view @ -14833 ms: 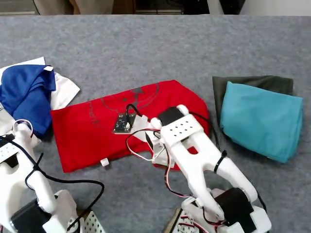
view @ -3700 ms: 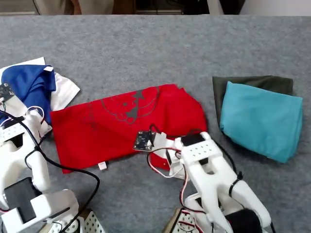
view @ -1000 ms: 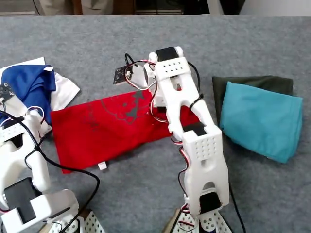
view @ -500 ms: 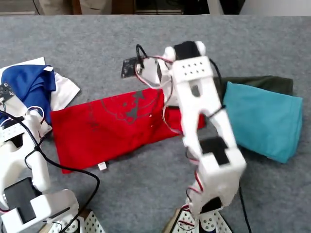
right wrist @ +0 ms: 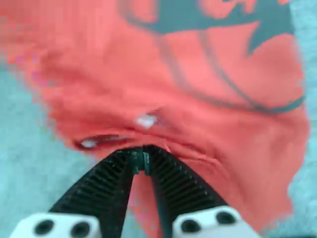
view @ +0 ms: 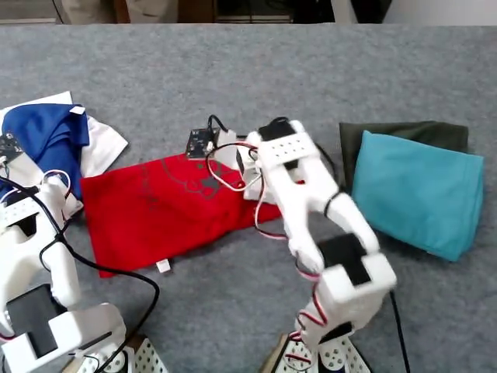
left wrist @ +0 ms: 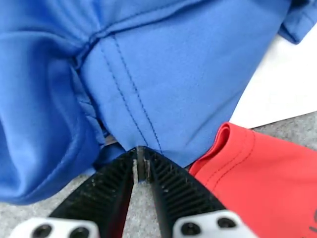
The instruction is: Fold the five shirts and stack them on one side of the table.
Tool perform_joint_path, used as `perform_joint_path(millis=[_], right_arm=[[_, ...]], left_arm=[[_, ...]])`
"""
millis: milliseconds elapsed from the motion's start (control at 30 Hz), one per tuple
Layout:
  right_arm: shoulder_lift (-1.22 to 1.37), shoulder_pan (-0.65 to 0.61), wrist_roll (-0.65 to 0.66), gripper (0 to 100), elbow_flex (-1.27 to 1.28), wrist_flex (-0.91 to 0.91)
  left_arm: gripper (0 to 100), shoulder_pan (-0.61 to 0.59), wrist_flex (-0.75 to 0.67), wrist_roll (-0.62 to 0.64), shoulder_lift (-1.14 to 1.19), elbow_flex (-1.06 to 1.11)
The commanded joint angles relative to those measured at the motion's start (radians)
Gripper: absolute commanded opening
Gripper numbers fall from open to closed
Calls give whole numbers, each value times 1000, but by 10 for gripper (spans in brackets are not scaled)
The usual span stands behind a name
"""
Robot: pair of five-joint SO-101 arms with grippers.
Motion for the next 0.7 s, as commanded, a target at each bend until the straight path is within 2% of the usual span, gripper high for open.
perform_joint_path(millis=[0, 300, 667], right_arm=[[64, -42, -77, 9, -182, -25], [303, -68, -89, 9, -513, 14], [386, -18, -83, 9, -728, 414]], left_arm=[[19, -5, -11, 2, -1, -41], [19, -5, -11, 2, -1, -40], [19, -5, -11, 2, -1, -40]])
